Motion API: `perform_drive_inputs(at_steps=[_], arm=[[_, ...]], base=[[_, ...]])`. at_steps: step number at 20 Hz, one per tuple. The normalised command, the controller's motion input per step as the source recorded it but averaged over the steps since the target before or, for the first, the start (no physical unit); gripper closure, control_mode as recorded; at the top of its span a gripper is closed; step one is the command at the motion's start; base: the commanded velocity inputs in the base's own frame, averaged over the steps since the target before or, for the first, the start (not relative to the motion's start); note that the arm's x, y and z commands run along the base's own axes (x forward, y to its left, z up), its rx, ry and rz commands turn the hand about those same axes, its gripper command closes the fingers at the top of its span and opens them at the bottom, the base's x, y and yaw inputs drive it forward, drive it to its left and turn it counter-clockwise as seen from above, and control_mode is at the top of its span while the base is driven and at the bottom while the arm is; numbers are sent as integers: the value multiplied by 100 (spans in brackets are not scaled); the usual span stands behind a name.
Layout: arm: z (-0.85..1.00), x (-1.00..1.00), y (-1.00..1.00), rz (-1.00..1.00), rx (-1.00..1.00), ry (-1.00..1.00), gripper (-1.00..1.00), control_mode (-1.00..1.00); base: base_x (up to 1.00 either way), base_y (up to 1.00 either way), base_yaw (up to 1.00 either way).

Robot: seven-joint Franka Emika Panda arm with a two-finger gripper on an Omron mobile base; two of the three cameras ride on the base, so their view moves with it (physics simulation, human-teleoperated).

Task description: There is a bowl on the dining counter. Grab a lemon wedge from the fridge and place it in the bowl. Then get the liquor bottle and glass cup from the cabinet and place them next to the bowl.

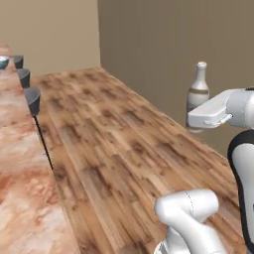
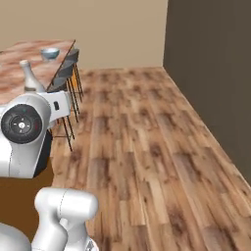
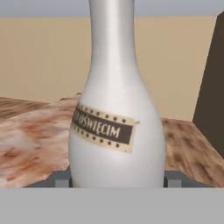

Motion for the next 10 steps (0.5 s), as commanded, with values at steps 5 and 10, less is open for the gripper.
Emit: perform_drive_inputs(at_steps=[5, 10], arm=[[0, 0, 0, 0, 0, 0, 100, 100], [0, 0, 0, 0, 0, 0, 100, 100]], base=[[100, -36, 45], [100, -62, 25]])
